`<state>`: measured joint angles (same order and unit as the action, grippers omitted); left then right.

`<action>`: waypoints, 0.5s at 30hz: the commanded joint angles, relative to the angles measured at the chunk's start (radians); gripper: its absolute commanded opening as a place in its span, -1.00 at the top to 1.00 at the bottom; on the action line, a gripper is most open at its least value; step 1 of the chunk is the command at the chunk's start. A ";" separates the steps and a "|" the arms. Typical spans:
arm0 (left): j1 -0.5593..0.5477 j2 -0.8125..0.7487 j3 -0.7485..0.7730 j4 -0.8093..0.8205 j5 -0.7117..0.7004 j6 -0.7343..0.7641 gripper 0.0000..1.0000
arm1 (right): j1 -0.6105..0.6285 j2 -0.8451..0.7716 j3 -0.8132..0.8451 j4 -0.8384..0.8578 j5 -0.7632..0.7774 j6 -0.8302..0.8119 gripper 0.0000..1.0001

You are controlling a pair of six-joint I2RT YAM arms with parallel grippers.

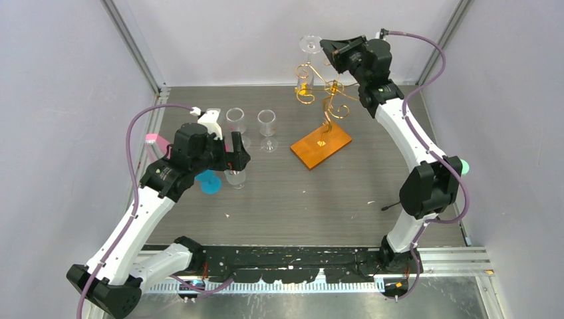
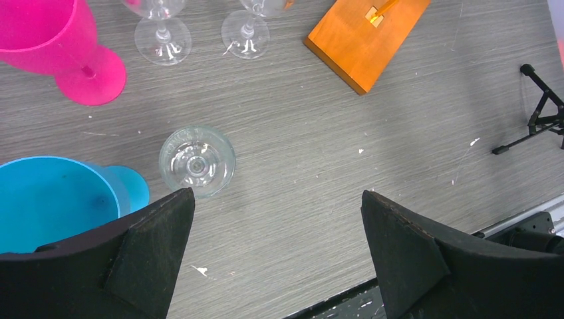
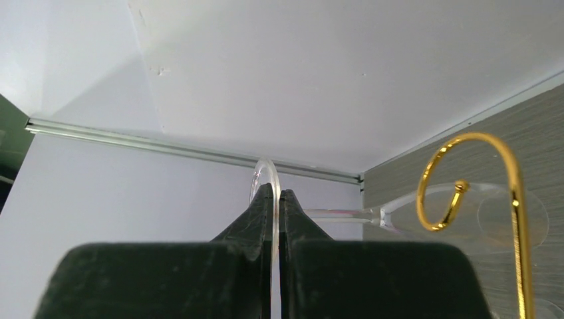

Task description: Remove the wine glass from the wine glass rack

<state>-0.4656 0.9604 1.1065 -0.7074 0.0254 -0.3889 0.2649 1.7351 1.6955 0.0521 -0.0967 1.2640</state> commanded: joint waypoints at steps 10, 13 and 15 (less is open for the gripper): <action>-0.002 -0.029 0.036 0.024 -0.059 0.001 -0.97 | 0.045 0.070 0.187 0.262 -0.206 0.066 0.99; -0.002 -0.035 0.040 0.027 -0.069 0.001 -0.97 | 0.056 0.069 0.185 0.282 -0.242 0.128 0.99; -0.002 -0.041 0.046 0.031 -0.076 0.001 -0.97 | 0.067 0.062 0.181 0.293 -0.263 0.164 0.99</action>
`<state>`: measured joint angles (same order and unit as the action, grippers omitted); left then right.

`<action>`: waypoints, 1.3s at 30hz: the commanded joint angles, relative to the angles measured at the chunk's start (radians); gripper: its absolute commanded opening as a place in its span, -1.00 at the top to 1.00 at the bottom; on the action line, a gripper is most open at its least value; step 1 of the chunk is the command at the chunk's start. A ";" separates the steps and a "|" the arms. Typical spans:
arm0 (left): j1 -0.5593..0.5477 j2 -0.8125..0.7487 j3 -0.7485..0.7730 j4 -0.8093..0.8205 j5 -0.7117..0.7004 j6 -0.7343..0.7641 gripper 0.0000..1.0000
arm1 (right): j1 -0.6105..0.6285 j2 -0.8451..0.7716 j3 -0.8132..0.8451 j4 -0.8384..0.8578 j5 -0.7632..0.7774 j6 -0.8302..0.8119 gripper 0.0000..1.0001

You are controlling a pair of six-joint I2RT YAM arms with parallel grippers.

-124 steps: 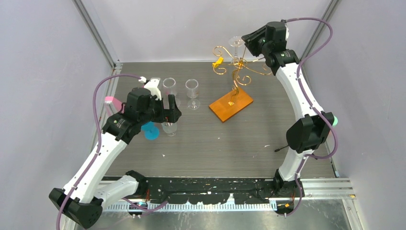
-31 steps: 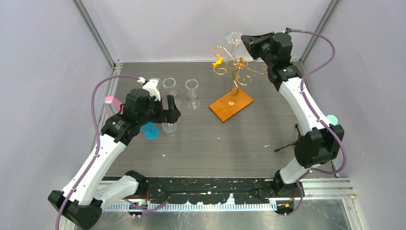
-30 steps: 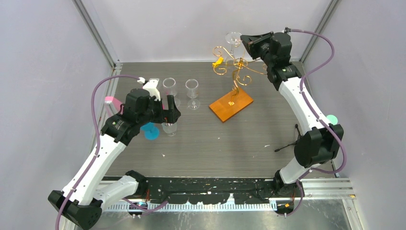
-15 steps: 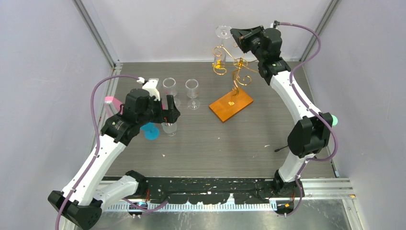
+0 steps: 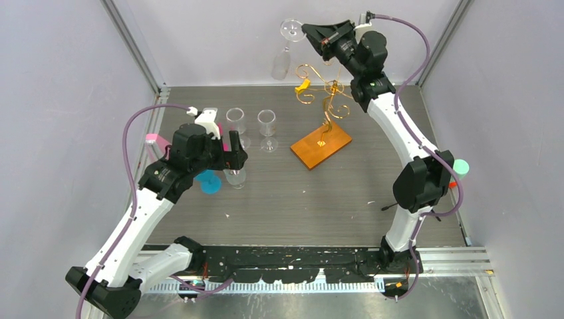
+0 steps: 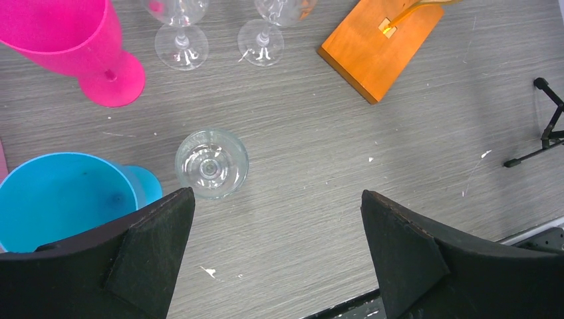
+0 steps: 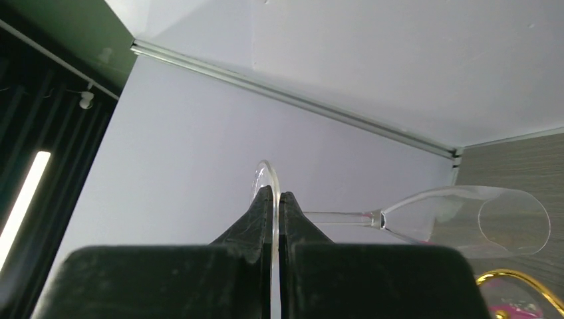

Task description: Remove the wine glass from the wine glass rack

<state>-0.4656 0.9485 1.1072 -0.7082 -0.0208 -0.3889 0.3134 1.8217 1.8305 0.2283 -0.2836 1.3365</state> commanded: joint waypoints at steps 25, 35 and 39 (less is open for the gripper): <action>-0.002 -0.108 0.157 0.299 0.302 0.235 -0.97 | 0.261 -0.400 -0.317 -0.080 -0.177 0.219 0.99; -0.002 -0.096 0.091 0.569 0.428 0.224 -0.98 | 0.317 -0.452 -0.378 -0.065 -0.198 0.262 0.99; -0.002 -0.063 0.094 0.600 0.416 0.243 -0.88 | 0.329 -0.461 -0.389 -0.054 -0.208 0.277 0.99</action>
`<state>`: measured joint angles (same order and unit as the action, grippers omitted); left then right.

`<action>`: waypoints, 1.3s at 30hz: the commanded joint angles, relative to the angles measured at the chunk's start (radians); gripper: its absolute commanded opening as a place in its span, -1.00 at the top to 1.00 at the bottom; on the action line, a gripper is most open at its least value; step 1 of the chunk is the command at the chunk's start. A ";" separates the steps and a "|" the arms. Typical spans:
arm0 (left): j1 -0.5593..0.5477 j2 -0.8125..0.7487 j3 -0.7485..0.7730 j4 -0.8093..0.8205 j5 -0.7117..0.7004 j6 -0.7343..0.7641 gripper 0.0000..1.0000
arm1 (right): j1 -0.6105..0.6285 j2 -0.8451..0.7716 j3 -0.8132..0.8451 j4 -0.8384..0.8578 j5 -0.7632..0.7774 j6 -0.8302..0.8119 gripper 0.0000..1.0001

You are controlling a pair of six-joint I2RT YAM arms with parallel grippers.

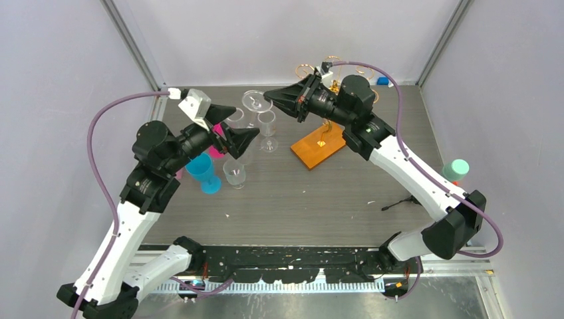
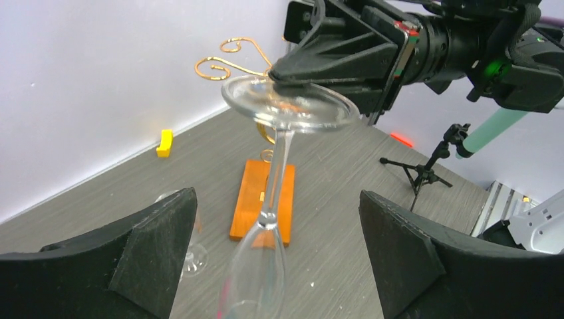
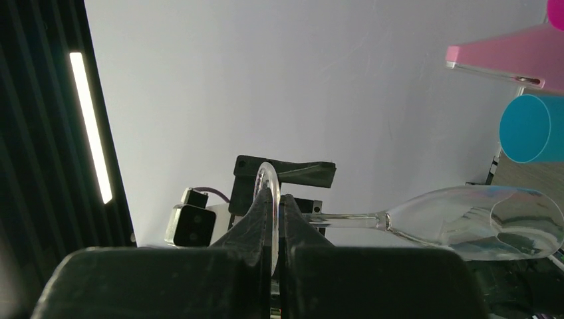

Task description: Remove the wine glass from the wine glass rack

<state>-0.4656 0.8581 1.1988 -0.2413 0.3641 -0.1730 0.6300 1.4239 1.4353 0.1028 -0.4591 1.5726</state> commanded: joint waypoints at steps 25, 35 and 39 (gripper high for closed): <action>-0.002 0.114 0.024 0.133 0.172 0.003 1.00 | 0.028 -0.053 -0.033 0.142 -0.061 0.093 0.99; -0.002 0.057 0.023 0.117 0.009 -0.052 1.00 | 0.038 -0.117 -0.087 0.113 0.041 -0.050 -0.41; -0.002 0.032 0.028 0.124 -0.148 -0.093 1.00 | 0.080 -0.195 -0.138 0.051 0.211 -0.248 -0.52</action>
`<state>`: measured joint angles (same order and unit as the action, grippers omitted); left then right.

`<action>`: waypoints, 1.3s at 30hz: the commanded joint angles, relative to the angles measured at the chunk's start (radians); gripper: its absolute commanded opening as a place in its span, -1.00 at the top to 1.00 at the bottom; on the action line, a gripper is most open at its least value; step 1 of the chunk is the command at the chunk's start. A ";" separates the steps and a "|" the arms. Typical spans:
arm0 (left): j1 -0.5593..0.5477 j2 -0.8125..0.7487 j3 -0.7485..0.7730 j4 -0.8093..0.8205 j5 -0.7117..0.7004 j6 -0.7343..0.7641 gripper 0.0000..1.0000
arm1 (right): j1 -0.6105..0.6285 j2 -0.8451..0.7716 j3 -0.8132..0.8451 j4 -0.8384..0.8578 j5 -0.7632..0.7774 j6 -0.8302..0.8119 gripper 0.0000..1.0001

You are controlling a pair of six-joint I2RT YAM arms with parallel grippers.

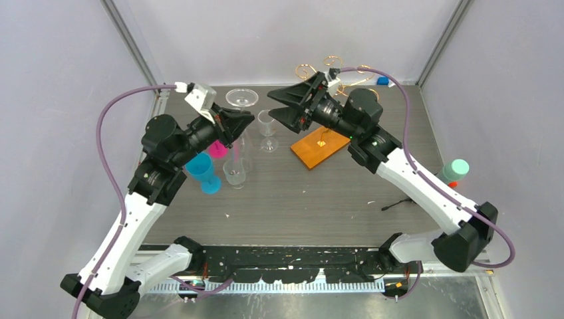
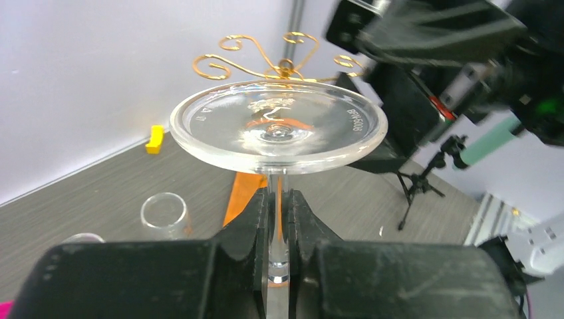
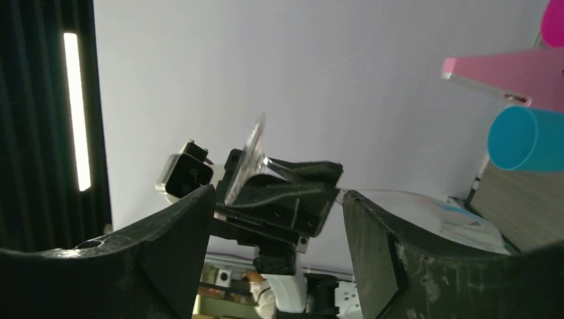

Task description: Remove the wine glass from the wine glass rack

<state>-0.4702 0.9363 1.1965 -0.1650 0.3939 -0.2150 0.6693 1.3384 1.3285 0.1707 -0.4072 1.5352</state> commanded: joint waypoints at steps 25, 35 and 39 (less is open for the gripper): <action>0.002 -0.200 -0.086 0.211 -0.710 -0.613 1.00 | 0.348 -0.084 -0.275 0.335 0.369 -0.425 -0.43; 0.002 -0.247 -0.121 0.208 -0.736 -0.681 1.00 | 0.351 -0.004 -0.232 0.506 0.306 -0.400 0.04; 0.002 -0.251 -0.122 0.217 -0.739 -0.683 1.00 | 0.350 0.031 -0.215 0.554 0.285 -0.370 0.25</action>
<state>-0.4683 0.7021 1.0740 -0.0265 -0.3244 -0.8726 1.0134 1.3487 1.0580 0.5842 -0.0937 1.1450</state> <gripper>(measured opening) 0.093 0.415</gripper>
